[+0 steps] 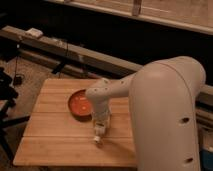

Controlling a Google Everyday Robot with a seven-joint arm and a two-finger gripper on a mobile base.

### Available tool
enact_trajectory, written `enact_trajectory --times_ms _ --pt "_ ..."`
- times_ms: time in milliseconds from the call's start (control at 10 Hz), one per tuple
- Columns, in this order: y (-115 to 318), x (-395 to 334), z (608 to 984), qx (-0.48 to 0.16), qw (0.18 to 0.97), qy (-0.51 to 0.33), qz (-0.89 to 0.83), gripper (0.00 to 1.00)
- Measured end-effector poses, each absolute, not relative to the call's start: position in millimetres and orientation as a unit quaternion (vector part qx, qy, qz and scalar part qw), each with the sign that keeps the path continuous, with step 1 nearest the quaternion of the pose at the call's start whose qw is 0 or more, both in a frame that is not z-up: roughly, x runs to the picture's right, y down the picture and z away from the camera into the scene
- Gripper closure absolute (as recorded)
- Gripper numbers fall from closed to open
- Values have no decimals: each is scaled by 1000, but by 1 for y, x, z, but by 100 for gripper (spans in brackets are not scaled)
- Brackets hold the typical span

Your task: Place the bottle in the ceramic bowl

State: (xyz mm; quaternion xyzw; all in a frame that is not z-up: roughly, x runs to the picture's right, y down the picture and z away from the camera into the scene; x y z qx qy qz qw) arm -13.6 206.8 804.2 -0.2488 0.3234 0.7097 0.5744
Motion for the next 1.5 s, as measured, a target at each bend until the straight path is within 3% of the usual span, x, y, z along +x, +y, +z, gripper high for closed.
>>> enact_trajectory --times_ms 300,700,1400,1500 --pt "177 -1 788 -218 575 318 721 86" --pt "130 -40 788 -219 616 284 701 86" --pt "73 -85 845 -264 663 253 653 86" --pt "68 -89 850 -268 668 251 647 83"
